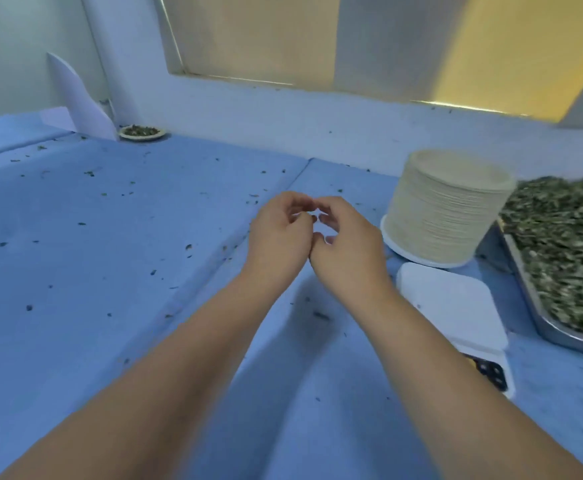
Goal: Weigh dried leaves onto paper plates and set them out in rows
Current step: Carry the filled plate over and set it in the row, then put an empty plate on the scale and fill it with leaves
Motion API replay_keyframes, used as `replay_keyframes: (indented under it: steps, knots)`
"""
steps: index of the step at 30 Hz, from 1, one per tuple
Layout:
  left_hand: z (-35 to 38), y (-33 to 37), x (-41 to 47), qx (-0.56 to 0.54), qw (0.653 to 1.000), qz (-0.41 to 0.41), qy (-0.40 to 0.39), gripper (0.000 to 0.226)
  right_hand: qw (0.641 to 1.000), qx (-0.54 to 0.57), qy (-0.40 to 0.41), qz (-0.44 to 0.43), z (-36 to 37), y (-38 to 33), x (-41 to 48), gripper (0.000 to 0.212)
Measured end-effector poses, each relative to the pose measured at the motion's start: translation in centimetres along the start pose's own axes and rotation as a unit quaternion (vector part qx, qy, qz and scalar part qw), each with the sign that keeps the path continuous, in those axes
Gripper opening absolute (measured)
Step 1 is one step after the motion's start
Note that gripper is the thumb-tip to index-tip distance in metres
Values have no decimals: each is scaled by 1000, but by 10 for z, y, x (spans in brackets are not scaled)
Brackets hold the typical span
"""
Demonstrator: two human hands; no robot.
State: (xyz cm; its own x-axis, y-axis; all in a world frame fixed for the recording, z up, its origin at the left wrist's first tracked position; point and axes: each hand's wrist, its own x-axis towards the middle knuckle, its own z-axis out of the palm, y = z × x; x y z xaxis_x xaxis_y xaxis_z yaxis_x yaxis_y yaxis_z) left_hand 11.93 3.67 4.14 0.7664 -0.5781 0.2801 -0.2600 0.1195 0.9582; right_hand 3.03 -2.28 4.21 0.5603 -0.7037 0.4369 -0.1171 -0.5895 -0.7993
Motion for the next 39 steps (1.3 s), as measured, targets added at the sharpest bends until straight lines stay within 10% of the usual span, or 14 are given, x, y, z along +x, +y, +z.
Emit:
replay_keyframes:
  steps: [8, 12, 15, 39]
  knots:
    - [129, 69, -4, 283, 899, 326, -72, 30, 992, -45, 113, 44, -150, 54, -57, 38]
    - [174, 75, 22, 478, 790, 363, -127, 29, 986, -58, 143, 62, -180, 86, -84, 33]
    - [188, 71, 36, 523, 770, 332, -156, 31, 984, -57, 156, 66, -183, 104, -90, 32]
    - [208, 70, 49, 280, 944, 86, -153, 17, 984, -65, 156, 60, -186, 117, -85, 32]
